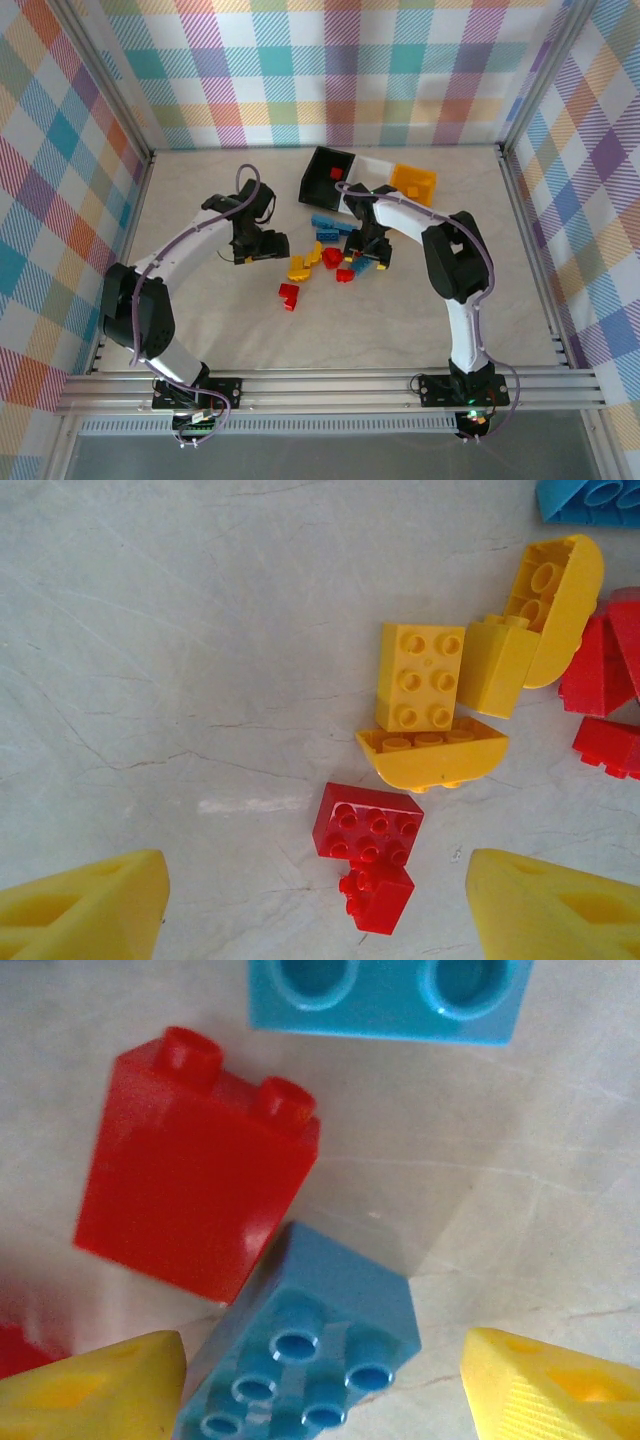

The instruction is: Sort the legos into containers by color

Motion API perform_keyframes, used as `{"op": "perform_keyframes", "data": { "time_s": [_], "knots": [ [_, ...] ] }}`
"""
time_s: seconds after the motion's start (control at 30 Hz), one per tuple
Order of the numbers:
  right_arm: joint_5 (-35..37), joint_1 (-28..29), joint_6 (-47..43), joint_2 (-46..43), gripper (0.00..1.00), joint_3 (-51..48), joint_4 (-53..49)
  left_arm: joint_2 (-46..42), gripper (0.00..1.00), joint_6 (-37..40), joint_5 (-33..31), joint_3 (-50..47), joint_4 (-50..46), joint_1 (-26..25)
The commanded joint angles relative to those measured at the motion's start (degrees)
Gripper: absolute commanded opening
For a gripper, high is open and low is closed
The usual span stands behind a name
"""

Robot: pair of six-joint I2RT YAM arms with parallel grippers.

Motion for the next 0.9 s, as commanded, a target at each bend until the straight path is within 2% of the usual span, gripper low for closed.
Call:
{"op": "perform_keyframes", "data": {
  "time_s": [0.0,0.2,0.3,0.37,0.5,0.73,0.87],
  "knots": [
    [1.4,-0.4,1.3,0.4,0.71,-0.6,-1.3,-1.6,0.79,0.9,0.2,-0.9,-2.0,-0.6],
    [2.8,-0.4,1.1,-3.5,0.6,-5.8,-1.2,-0.9,0.79,1.1,0.9,-1.2,-1.0,-0.6],
    [2.8,-0.4,1.1,-5.1,0.49,-8.7,0.0,-0.2,0.79,1.1,1.3,-1.2,-0.4,-0.6],
    [2.7,-0.4,0.7,-5.7,0.38,-9.8,0.9,0.2,0.79,1.2,1.5,-1.2,-0.3,-0.6],
    [3.4,-0.4,-1.2,-6.2,0.22,-9.0,0.7,0.4,0.79,1.4,1.4,-1.4,-0.2,-0.6],
    [5.6,-0.5,-5.6,-11.7,0.21,-8.5,-2.7,-0.3,0.8,1.9,1.6,-3.2,0.0,-0.7],
    [5.0,-2.3,-7.4,-14.5,0.23,-1.0,-5.5,-1.0,0.8,1.8,2.6,-4.6,0.6,-1.2]
  ]
}}
